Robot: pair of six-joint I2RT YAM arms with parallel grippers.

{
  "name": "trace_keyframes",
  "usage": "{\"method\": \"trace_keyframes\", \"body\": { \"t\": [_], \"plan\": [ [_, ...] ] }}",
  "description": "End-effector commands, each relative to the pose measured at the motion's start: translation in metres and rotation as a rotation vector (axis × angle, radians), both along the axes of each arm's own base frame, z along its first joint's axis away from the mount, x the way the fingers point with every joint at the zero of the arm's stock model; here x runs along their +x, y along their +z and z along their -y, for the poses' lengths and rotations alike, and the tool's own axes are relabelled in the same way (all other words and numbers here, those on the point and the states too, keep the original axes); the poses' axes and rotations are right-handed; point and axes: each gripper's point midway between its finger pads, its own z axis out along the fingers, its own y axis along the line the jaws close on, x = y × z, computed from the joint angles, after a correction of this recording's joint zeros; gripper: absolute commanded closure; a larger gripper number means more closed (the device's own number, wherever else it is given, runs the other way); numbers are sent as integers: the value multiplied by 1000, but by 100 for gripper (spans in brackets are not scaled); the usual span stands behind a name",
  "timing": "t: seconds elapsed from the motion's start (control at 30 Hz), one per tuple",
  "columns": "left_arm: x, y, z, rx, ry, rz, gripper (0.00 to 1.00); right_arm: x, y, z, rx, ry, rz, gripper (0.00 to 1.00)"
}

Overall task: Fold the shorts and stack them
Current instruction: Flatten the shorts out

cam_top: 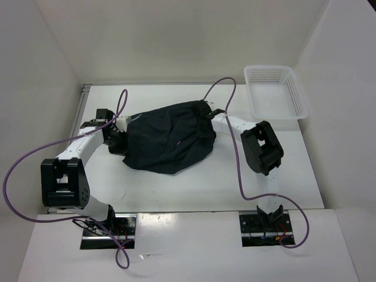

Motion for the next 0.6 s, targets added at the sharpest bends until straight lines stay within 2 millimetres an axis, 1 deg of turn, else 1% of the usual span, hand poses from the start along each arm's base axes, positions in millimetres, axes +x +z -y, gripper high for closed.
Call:
{"method": "trace_keyframes", "body": {
  "t": [0.0, 0.03, 0.1, 0.13, 0.17, 0.2, 0.27, 0.3, 0.33, 0.37, 0.43, 0.47, 0.5, 0.57],
  "plan": [
    [2, 11, 3, -10, -10, 46, 100, -10, 10, 7, -19, -10, 5, 64],
    [2, 10, 1, 0, -6, 46, 100, -12, 19, 8, -10, -10, 19, 61],
    [2, 10, 1, 0, -6, 46, 100, -15, 30, 9, 0, 3, 29, 53],
    [2, 10, 1, 0, -6, 46, 100, -16, 44, 7, 22, 8, 46, 53],
    [2, 10, 1, 0, -6, 46, 100, -18, 47, 9, 18, 18, 51, 53],
    [2, 10, 1, 0, -6, 46, 100, -21, 52, 4, 49, 35, 46, 53],
    [5, 11, 1, 0, -6, 55, 100, -30, 48, 3, 58, 60, 16, 53],
    [5, 11, 1, 0, -6, 55, 100, -33, 48, -2, 83, 76, 1, 51],
    [7, 13, 1, 1, -6, 64, 100, -40, 37, 0, 78, 81, -32, 51],
    [7, 13, 1, 1, -6, 64, 100, -41, 37, -2, 89, 88, -39, 51],
    [7, 13, 1, 1, -6, 64, 100, -52, 19, 0, 81, 96, -93, 51],
    [7, 13, 1, 1, -6, 64, 100, -50, 19, -1, 85, 96, -85, 51],
    [7, 13, 1, 1, -6, 64, 100, -53, 16, -1, 88, 100, -97, 51],
    [5, 11, 1, 0, -6, 55, 100, -53, 16, -1, 88, 100, -97, 51]
  ]
}}
